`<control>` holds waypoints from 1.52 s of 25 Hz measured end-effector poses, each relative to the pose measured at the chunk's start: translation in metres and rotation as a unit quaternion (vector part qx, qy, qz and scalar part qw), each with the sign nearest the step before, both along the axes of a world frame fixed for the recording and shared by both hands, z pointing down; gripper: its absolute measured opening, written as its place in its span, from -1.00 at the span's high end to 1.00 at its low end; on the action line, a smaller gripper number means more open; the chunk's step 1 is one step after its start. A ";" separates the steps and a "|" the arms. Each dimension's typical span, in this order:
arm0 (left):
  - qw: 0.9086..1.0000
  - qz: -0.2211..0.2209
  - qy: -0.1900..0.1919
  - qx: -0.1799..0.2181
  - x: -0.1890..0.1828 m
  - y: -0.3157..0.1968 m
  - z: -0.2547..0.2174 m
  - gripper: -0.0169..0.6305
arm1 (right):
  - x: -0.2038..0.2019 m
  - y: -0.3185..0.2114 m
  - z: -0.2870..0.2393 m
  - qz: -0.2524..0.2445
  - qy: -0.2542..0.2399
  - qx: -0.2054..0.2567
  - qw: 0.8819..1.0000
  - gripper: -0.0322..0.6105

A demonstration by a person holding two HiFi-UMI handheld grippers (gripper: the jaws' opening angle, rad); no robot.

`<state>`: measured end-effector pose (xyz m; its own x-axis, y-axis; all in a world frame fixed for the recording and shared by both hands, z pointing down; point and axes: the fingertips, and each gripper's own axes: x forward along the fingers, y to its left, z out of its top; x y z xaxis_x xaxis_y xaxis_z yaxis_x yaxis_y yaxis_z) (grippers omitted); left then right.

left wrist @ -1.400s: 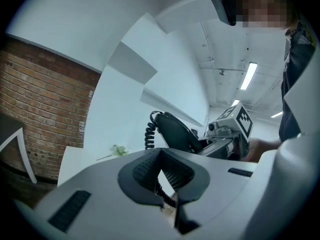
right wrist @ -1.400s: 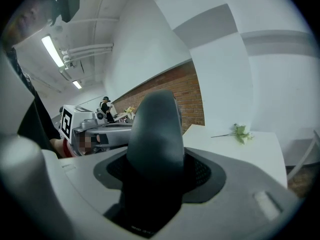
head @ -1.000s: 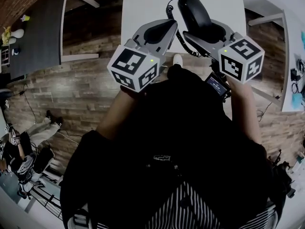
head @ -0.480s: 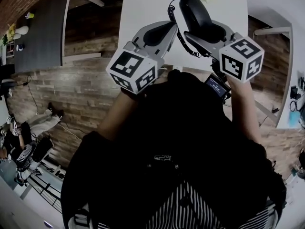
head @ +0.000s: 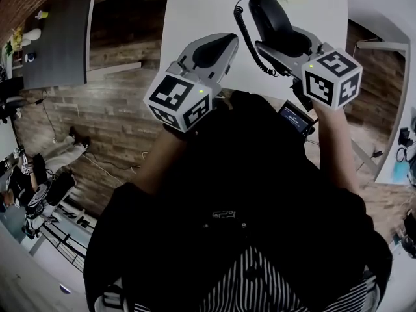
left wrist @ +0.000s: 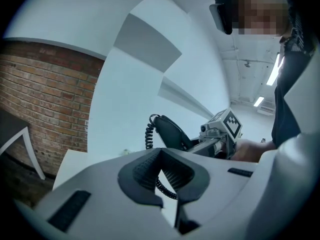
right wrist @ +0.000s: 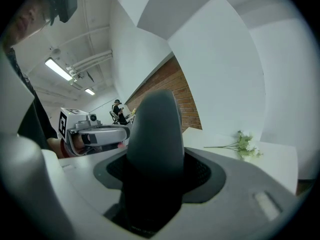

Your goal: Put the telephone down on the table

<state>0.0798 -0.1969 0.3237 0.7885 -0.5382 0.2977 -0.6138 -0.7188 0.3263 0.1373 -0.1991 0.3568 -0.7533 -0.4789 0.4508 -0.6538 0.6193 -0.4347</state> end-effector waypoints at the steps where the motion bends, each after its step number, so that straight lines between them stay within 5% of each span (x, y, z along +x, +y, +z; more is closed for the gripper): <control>1: 1.000 -0.008 -0.002 -0.004 -0.004 -0.002 0.003 0.93 | 0.000 -0.001 0.002 -0.001 -0.001 -0.003 1.000 0.04; 6: 0.999 -0.027 -0.005 -0.026 -0.023 -0.005 0.020 0.93 | -0.004 -0.009 0.017 -0.004 0.009 -0.015 1.000 0.04; 20: 0.998 0.069 0.006 0.006 0.018 -0.046 -0.003 0.93 | 0.033 -0.034 -0.006 0.095 0.039 0.002 0.995 0.04; 38: 0.995 0.103 0.009 -0.002 0.004 -0.076 0.003 0.93 | 0.015 -0.061 0.012 0.110 0.056 -0.026 0.992 0.04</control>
